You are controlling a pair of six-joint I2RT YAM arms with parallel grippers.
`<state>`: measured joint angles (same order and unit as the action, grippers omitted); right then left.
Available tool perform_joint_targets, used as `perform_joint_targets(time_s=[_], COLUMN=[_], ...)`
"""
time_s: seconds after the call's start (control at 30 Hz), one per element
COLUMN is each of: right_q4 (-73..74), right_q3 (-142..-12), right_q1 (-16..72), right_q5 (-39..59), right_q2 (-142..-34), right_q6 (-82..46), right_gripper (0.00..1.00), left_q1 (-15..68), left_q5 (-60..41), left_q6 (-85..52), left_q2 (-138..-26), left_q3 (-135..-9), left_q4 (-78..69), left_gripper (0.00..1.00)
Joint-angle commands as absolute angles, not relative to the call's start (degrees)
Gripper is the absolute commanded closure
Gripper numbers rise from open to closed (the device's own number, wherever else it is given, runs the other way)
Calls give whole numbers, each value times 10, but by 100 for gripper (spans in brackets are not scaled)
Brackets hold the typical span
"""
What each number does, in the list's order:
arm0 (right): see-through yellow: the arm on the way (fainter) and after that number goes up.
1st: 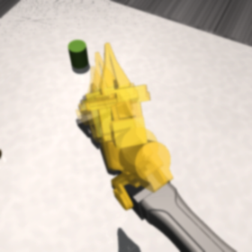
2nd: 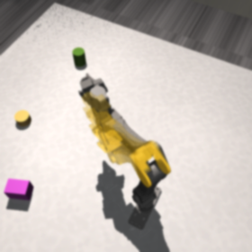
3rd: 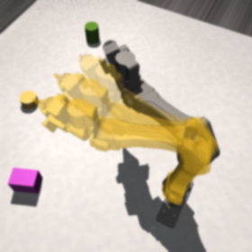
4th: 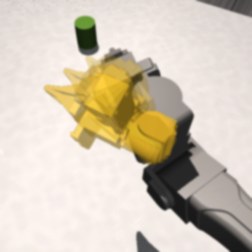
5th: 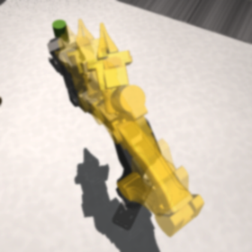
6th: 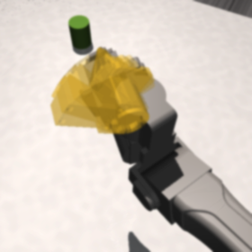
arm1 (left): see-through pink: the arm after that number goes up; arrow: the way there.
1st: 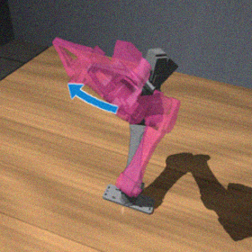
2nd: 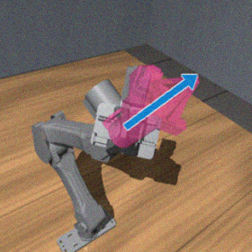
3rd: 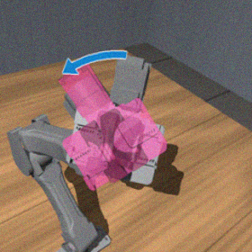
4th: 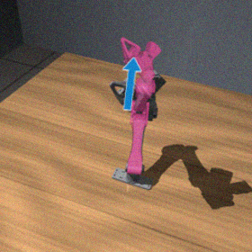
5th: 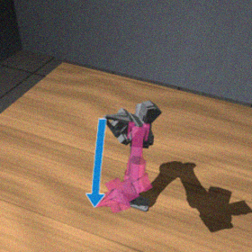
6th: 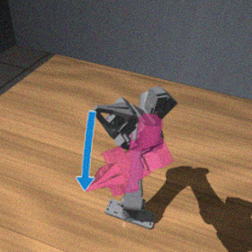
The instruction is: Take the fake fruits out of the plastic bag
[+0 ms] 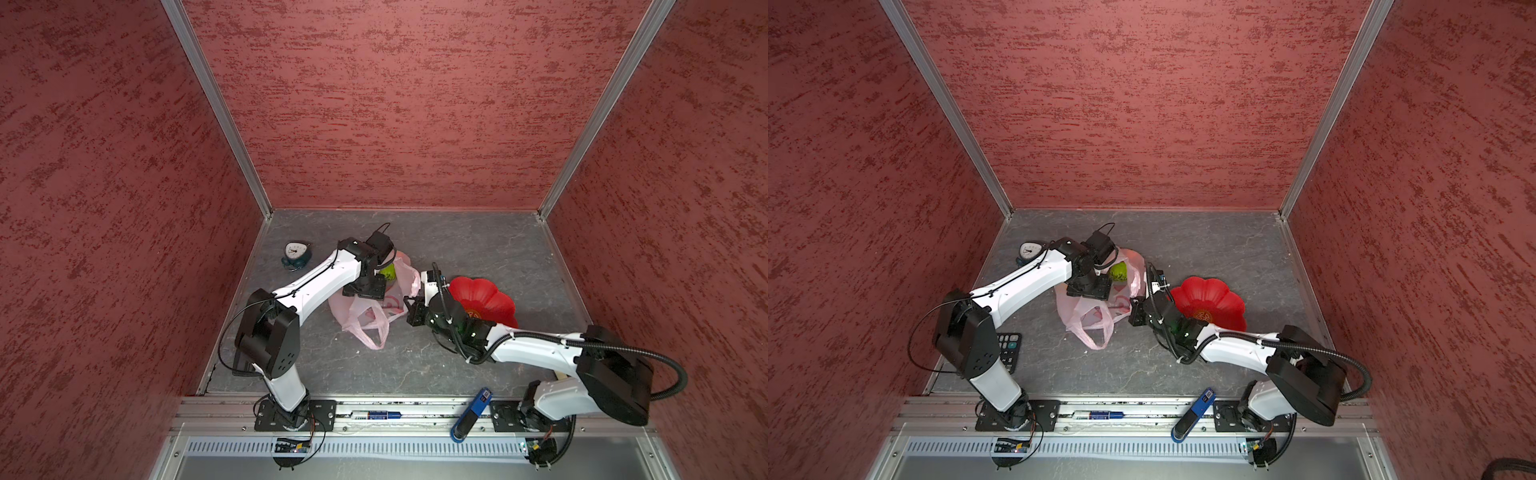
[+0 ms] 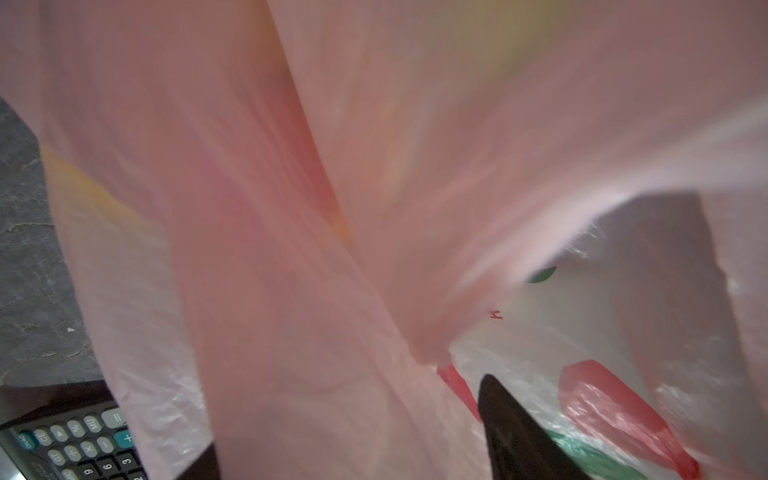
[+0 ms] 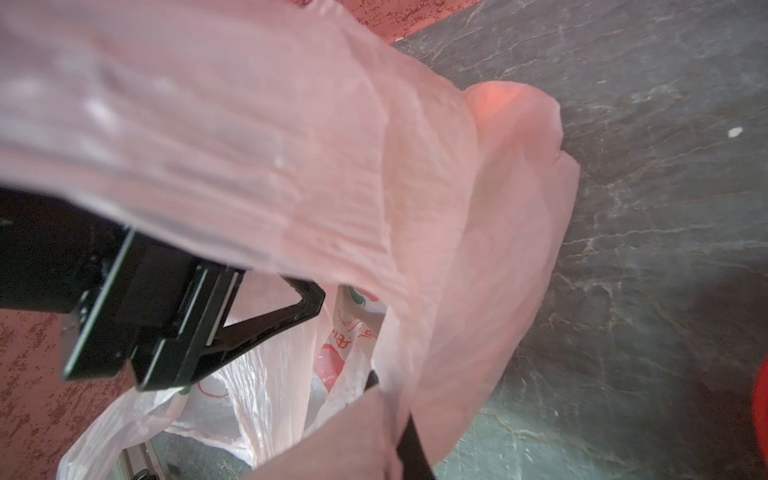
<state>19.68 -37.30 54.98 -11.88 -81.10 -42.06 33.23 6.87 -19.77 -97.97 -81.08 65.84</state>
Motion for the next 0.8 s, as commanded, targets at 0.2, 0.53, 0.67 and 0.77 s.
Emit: perform_joint_targets(time_s=[0.2, 0.53, 0.67, 0.77], right_q4=[204, 175, 161, 156], right_q3=[-368, -333, -332, -326], right_q1=[554, 554, 554, 554], right_q5=[-138, -156, -148, -152], right_q2=[-796, -790, -804, -815], right_q6=[-420, -394, -399, -403], right_gripper=[96, 96, 95, 95], left_q1=[323, 236, 179, 136], left_q5=[115, 5, -88, -156], left_q6=[-214, -284, -315, -345], left_q2=[-919, -655, -575, -536], left_q3=[-754, -560, -490, -448], left_q4=[612, 452, 384, 341], left_gripper=[86, 95, 95, 95])
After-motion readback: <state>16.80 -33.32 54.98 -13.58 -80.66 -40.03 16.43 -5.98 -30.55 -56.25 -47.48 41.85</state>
